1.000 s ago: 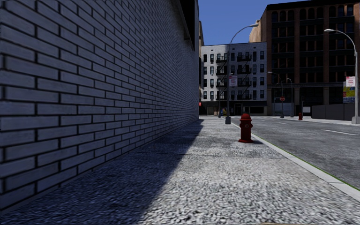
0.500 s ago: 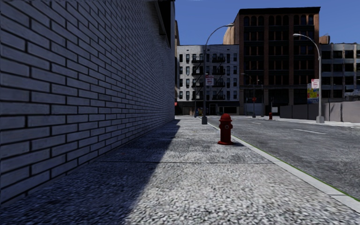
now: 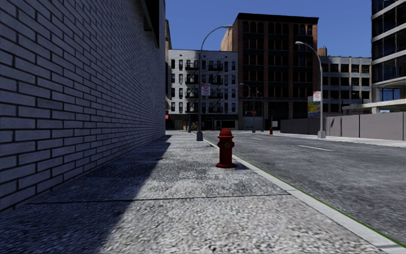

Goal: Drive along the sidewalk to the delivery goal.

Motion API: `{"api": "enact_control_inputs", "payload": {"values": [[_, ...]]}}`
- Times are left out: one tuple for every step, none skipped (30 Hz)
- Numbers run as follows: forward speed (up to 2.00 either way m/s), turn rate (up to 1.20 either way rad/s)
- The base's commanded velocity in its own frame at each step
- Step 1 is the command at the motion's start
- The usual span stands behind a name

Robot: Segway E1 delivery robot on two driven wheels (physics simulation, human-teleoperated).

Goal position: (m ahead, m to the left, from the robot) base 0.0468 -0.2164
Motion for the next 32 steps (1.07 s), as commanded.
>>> {"api": "enact_control_inputs", "payload": {"values": [[0.94, 0.00], [0.79, 0.00], [0.00, 0.00], [0.00, 0.00], [0.00, 0.00], [0.00, 0.00], [0.00, 0.00], [0.00, 0.00], [0.00, 0.00], [0.00, 0.00], [0.00, 0.00], [0.00, 0.00], [0.00, 0.00], [0.00, 0.00], [0.00, 0.00], [0.00, 0.00], [0.00, 0.00], [0.00, 0.00], [0.00, 0.00], [0.00, 0.00], [0.00, 0.00], [0.00, 0.00], [0.00, 0.00], [0.00, 0.00], [0.00, 0.00], [0.00, 0.00], [0.00, 0.00], [0.00, 0.00], [0.00, 0.00], [0.00, 0.00], [0.00, 0.00], [0.00, 0.00]]}}
